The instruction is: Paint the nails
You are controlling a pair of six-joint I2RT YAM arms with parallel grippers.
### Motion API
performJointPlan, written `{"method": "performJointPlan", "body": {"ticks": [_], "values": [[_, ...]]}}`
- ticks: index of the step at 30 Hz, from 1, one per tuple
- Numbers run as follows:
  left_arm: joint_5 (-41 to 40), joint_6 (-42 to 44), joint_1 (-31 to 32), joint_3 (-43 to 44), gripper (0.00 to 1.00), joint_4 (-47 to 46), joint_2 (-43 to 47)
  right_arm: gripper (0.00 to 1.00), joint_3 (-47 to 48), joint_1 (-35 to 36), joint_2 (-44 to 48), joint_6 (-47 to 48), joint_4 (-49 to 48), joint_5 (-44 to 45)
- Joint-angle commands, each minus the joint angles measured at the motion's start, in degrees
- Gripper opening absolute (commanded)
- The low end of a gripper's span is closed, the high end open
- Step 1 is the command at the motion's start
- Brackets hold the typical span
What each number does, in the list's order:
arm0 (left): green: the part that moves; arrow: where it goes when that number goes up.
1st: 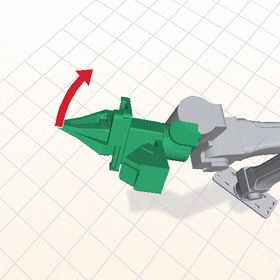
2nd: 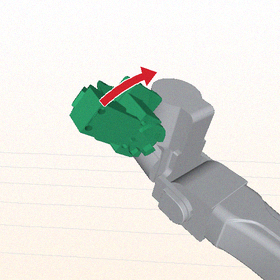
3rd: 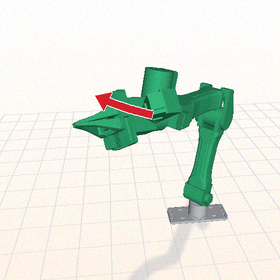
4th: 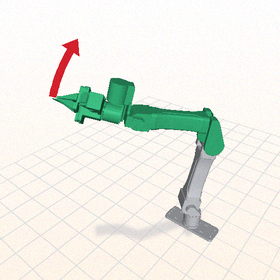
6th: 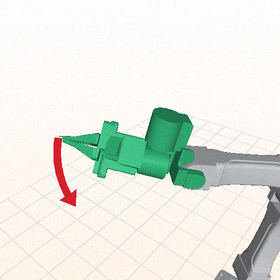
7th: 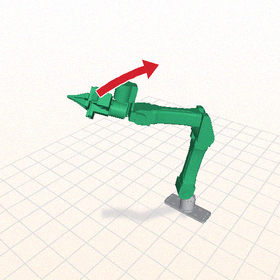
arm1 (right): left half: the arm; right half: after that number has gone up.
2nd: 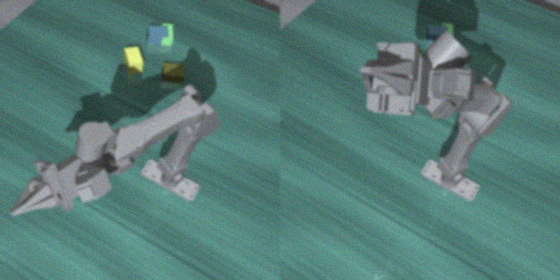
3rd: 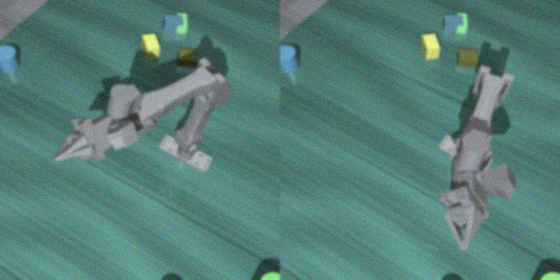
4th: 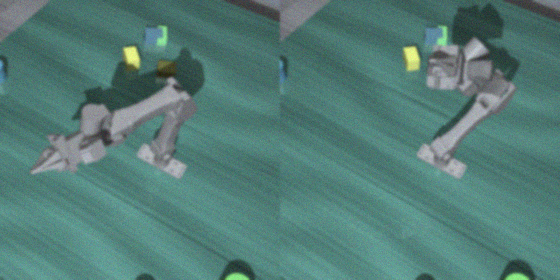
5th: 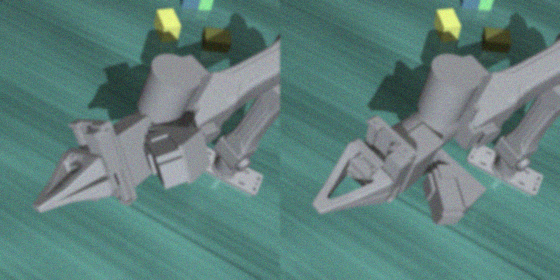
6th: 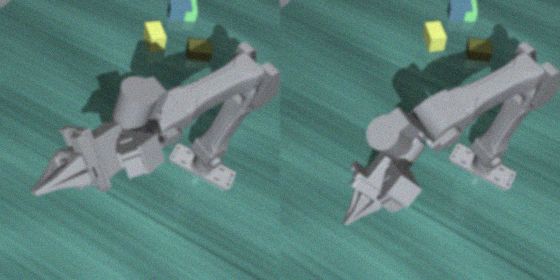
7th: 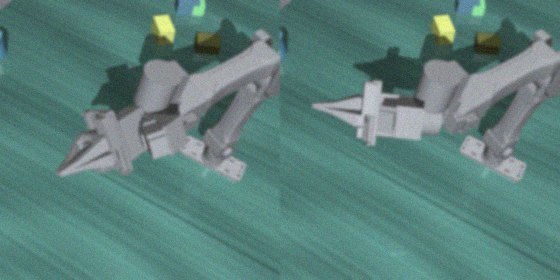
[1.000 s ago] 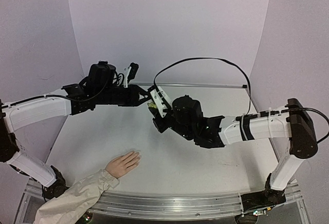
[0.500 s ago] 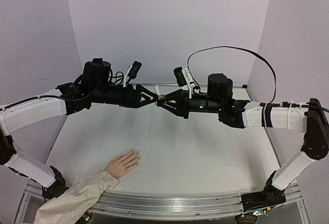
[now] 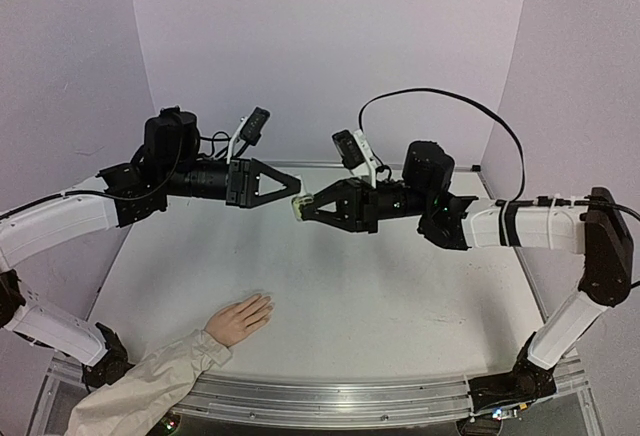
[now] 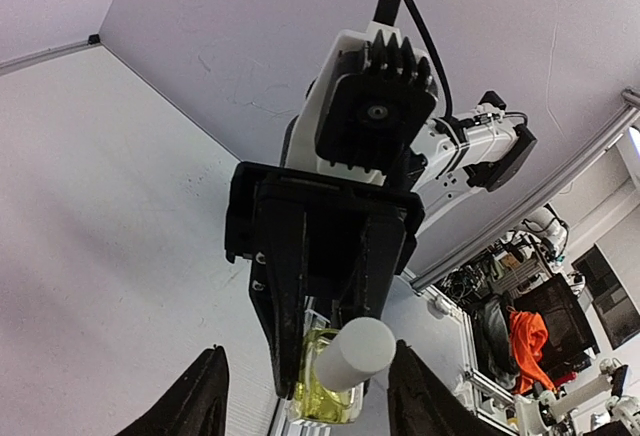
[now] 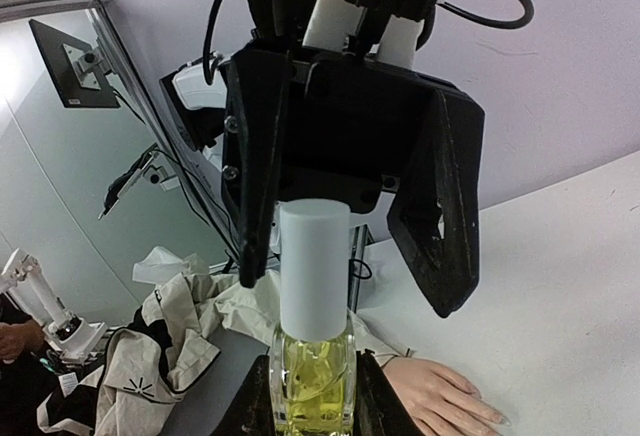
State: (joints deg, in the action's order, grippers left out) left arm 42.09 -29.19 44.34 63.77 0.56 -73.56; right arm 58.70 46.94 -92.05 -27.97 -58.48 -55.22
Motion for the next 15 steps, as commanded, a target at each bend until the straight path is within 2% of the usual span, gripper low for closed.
{"method": "performJointPlan", "body": {"ticks": [1, 11, 13, 15], "values": [[2.2, -0.1, 0.3, 0.7, 0.52, -3.9, 0.4, 0.0, 3.1, -0.2, -1.2, -2.0, -6.6, -2.4], [0.3, 1.2, 0.9, 2.1, 0.27, -4.0, -2.2, 0.0, 3.1, -0.2, -1.7, 3.1, -2.7, 4.0], [-1.7, 1.6, 1.1, 1.7, 0.17, -3.8, -2.5, 0.0, 3.2, -0.2, -0.9, 6.8, 2.1, 8.1], [-5.7, 1.5, 1.1, 1.4, 0.1, -3.3, -2.4, 0.0, 3.6, 0.7, 0.0, 12.3, 9.6, 17.3]]}}
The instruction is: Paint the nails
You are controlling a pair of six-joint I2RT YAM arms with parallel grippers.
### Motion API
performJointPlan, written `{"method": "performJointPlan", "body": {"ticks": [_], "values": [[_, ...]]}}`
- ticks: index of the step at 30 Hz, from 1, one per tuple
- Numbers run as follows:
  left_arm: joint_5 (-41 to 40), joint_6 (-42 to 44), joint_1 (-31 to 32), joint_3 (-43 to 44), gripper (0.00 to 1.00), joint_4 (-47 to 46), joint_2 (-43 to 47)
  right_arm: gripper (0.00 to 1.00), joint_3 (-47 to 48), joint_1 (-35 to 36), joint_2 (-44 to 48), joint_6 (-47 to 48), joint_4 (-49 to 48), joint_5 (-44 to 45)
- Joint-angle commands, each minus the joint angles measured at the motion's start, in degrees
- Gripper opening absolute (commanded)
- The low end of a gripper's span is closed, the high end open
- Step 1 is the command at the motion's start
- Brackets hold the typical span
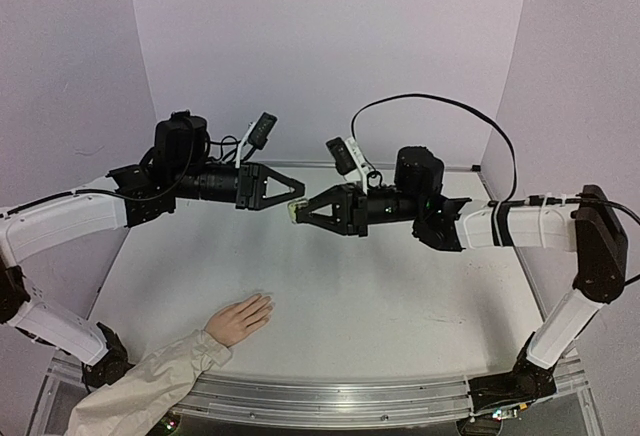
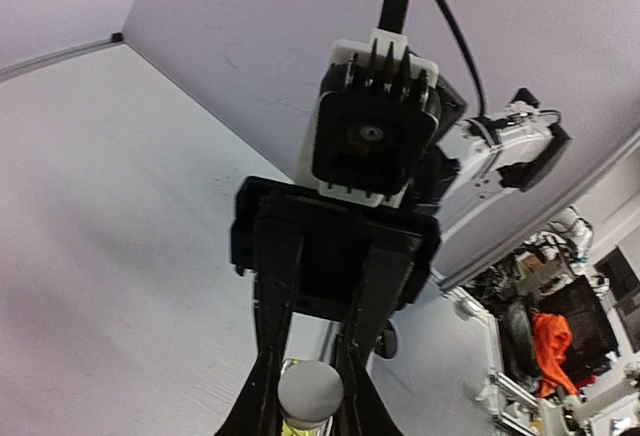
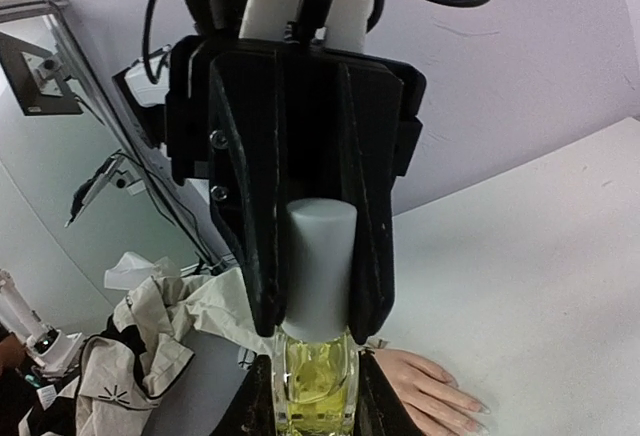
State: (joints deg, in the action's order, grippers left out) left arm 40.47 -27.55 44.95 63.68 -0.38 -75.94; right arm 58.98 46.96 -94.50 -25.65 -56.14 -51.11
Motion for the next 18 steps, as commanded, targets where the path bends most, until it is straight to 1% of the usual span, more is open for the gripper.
{"method": "performJointPlan", "body": {"ticks": [1, 2, 3, 4, 5, 7, 8, 10, 12, 15, 17, 18], "values": [[-7.5, -0.3, 0.6, 1.2, 0.07, -1.7, 0.0, 0.0, 3.6, 2.0, 3.1, 13.7, 11.8, 23.7], [-11.6, -1.0, 0.7, 1.1, 0.04, -0.5, 0.1, 0.0, 3.9, 4.5, 3.5, 17.6, 15.3, 37.6], [-16.1, -2.3, 0.8, 1.1, 0.02, 0.9, -0.2, 0.0, 4.3, 7.4, 3.1, 21.7, 16.7, 50.5], [-19.7, -3.3, 0.8, 1.3, 0.02, 3.1, -0.6, 0.0, 5.2, 10.1, 2.1, 24.6, 16.5, 64.2], [-22.3, -4.2, 0.8, 1.7, 0.0, 4.4, -1.3, 0.0, 6.2, 12.3, 0.5, 28.6, 15.6, 74.5], [-24.0, -5.3, 0.9, 3.2, 0.0, 5.9, -2.8, 0.0, 8.0, 14.5, -2.9, 32.9, 13.7, 84.7], [-23.5, -5.6, 0.9, 3.9, 0.0, 6.2, -3.5, 0.0, 8.4, 15.2, -3.7, 33.7, 12.6, 85.6], [-22.1, -5.8, 1.1, 5.0, 0.01, 6.5, -4.2, 0.0, 8.4, 15.3, -4.0, 33.4, 11.5, 82.0], [-20.2, -5.4, 1.1, 5.6, 0.06, 6.7, -4.4, 0.0, 6.8, 15.0, -3.0, 33.2, 10.1, 75.2], [-17.3, -4.0, 0.8, 5.6, 0.23, 6.8, -3.5, 0.0, 3.8, 12.9, -0.1, 31.0, 9.5, 57.4], [-15.4, -3.6, 0.4, 5.1, 0.35, 6.7, -2.6, 0.0, 2.2, 10.4, 1.9, 28.0, 9.6, 44.2], [-14.4, -3.3, 0.1, 5.0, 0.41, 6.7, -2.1, 0.0, 1.4, 9.1, 2.9, 26.5, 9.3, 39.1]]}}
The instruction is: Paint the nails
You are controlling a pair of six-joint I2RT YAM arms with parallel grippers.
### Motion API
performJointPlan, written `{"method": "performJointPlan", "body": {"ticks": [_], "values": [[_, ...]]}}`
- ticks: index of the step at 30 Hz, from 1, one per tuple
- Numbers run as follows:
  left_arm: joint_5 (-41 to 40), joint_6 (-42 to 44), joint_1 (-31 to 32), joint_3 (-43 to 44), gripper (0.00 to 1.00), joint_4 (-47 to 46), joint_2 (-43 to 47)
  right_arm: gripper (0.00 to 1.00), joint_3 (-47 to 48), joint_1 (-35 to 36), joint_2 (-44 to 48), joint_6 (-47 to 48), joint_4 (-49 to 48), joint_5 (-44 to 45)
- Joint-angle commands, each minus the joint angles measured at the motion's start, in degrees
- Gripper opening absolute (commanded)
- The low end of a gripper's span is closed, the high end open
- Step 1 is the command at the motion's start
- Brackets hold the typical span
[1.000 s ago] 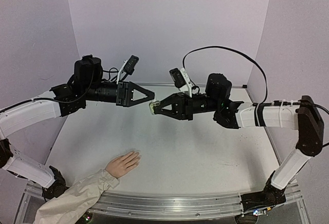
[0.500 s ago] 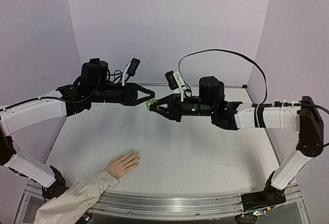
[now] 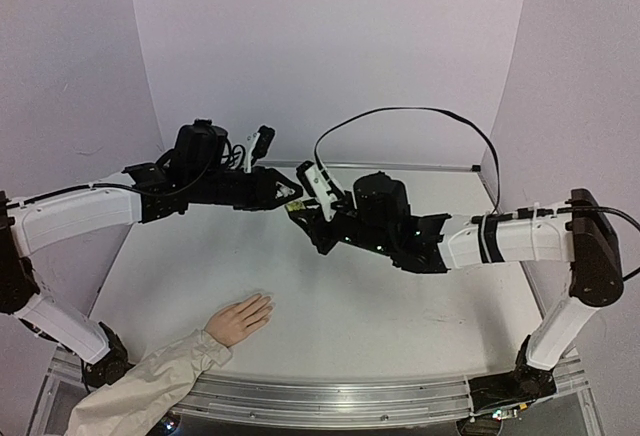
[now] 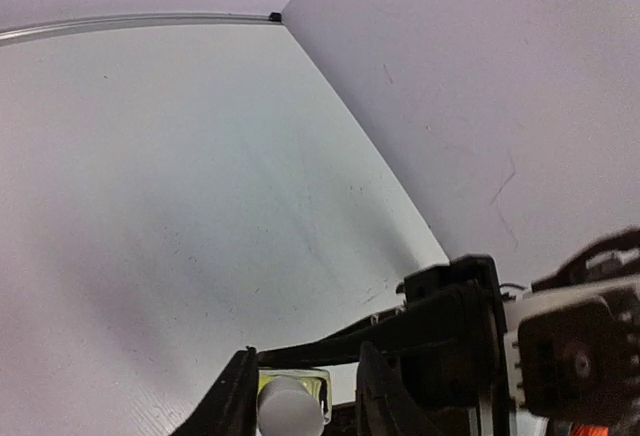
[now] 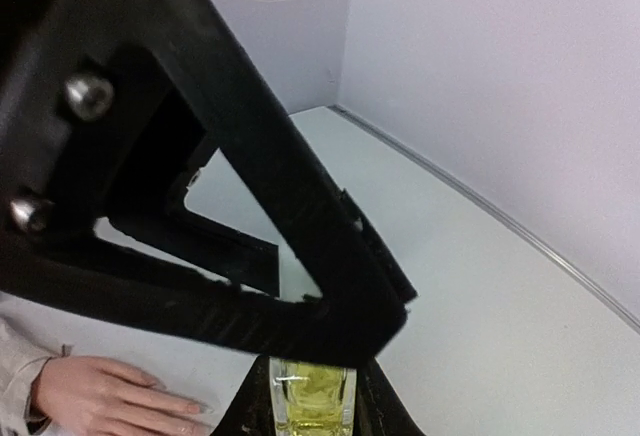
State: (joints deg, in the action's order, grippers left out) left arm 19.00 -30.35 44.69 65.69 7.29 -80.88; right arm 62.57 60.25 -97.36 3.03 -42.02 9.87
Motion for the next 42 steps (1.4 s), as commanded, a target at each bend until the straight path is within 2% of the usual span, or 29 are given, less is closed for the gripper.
{"method": "performJointPlan", "body": {"ticks": [1, 3, 6, 11, 13, 20, 27, 30, 33, 35, 37, 39, 41, 42], "values": [[8.0, 0.0, 0.0, 2.7, 0.47, -1.0, 3.3, 0.0, -2.9, -5.7, 6.7, -5.0, -5.3, -27.1], [10.0, 1.0, -0.4, 2.1, 0.55, -1.3, 4.6, 0.0, -4.0, -8.8, 8.0, -10.0, -7.0, -37.7], [14.8, 1.6, -0.8, 0.8, 0.63, -4.1, 6.2, 0.0, -4.9, -12.1, 9.0, -17.3, -11.8, -52.8], [21.7, 0.5, -0.9, 0.2, 0.65, -8.7, 6.3, 0.0, -3.8, -13.1, 9.0, -23.7, -16.4, -63.2], [22.7, -0.1, -0.8, 0.1, 0.62, -10.0, 6.2, 0.0, -3.0, -13.2, 8.3, -24.7, -16.7, -65.0], [25.8, -1.2, -0.5, 0.7, 0.34, -12.5, 4.9, 0.0, -1.3, -13.2, 6.4, -26.4, -17.5, -66.0], [26.5, -0.1, 0.3, 0.7, 0.33, -12.6, 3.8, 0.0, -1.1, -13.2, 5.6, -25.4, -17.8, -62.4], [26.1, 0.3, 0.4, 0.9, 0.29, -12.6, 3.5, 0.0, -0.8, -13.2, 4.9, -25.1, -17.7, -60.8], [23.8, 1.3, 0.5, 0.8, 0.2, -12.3, 3.8, 0.0, -1.7, -13.2, 5.7, -22.3, -15.1, -54.2], [20.9, 2.0, 0.5, 0.5, 0.11, -11.8, 4.1, 0.0, -1.9, -12.9, 6.5, -18.6, -10.2, -45.5], [16.6, 2.8, 0.6, 0.3, 0.06, -10.2, 4.4, 0.0, -1.4, -10.8, 7.3, -13.7, -3.4, -29.9], [9.9, 3.4, 0.9, 0.5, 0.03, -6.9, 4.5, 0.0, 0.4, -5.4, 6.5, -6.4, 2.1, -6.3], [2.4, 3.3, 1.4, 1.7, 0.02, -2.0, 3.6, 0.0, 3.3, -0.2, 3.1, 1.0, 2.9, 16.0], [-0.1, 2.9, 1.4, 2.5, 0.02, -0.3, 3.1, 0.0, 4.9, 1.5, 1.3, 3.1, 2.1, 24.1]]}}
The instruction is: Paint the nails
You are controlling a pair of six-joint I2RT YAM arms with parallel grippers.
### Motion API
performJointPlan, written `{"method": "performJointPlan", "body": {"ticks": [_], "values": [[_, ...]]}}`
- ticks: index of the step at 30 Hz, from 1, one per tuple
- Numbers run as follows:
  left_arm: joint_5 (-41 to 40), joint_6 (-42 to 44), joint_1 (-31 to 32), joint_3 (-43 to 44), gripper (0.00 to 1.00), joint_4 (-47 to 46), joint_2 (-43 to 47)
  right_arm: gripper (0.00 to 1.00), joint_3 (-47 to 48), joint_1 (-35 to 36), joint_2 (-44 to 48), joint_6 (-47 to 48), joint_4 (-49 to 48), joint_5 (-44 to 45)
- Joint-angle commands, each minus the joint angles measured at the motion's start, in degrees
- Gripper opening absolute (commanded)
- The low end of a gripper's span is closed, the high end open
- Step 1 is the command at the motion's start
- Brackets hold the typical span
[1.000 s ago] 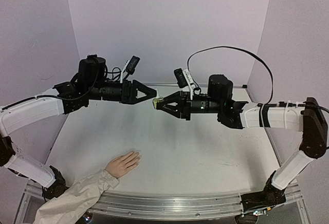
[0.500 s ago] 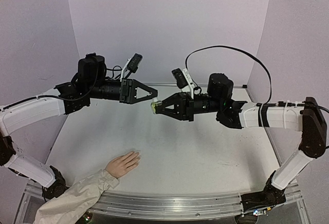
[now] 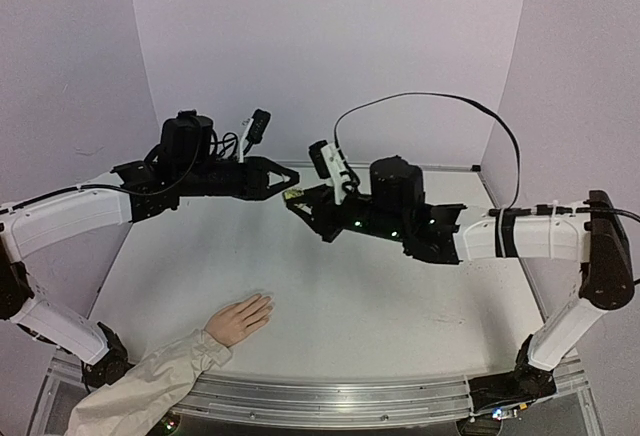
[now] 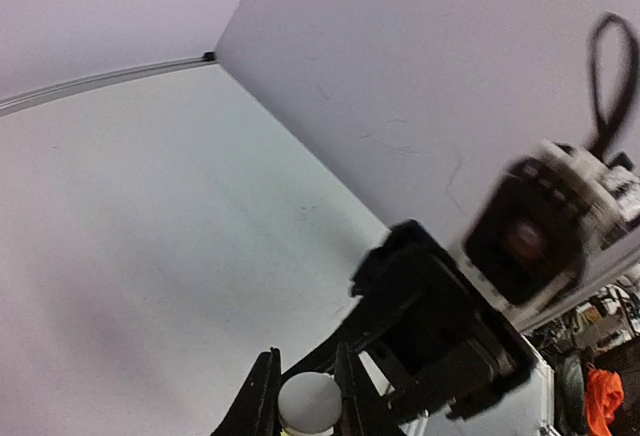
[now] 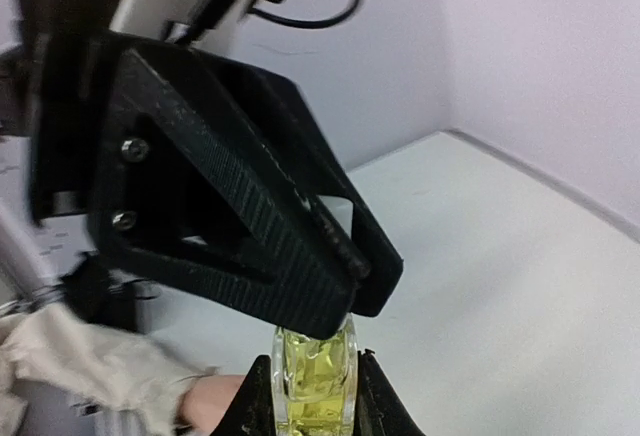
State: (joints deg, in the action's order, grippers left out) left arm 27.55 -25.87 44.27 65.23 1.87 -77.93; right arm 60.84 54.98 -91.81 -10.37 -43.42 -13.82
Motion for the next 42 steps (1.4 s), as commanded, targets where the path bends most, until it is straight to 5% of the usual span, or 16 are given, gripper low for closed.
{"method": "performJointPlan", "body": {"ticks": [1, 3, 6, 12, 18, 26, 42], "values": [[-10.3, -2.2, 1.9, 3.5, 0.01, 6.4, -0.4, 0.0, 7.6, 7.8, -5.9, 18.3, 2.3, 52.0], [-11.3, -3.0, 2.0, 4.3, 0.01, 7.2, -1.2, 0.0, 8.2, 8.6, -7.0, 19.0, 0.7, 53.2], [-9.9, -3.3, 2.0, 4.7, 0.06, 7.4, -1.3, 0.0, 6.4, 8.6, -6.0, 18.5, -1.7, 43.2], [-6.8, -2.6, 1.9, 3.5, 0.5, 7.2, 0.5, 0.0, 0.3, 4.9, -0.1, 15.2, -3.1, 11.7], [1.3, -2.3, 1.1, 0.8, 0.68, 2.0, 3.1, 0.0, -2.3, -2.8, 4.7, 3.2, -3.8, -16.8], [13.3, -4.1, 0.8, -0.8, 0.6, -7.6, 3.1, 0.0, -2.5, -7.3, 5.7, -5.4, -8.3, -33.9], [14.8, -4.1, 1.7, 0.0, 0.24, -9.8, 1.2, 0.0, -1.7, -7.3, 2.9, -6.6, -11.2, -33.1]]}}
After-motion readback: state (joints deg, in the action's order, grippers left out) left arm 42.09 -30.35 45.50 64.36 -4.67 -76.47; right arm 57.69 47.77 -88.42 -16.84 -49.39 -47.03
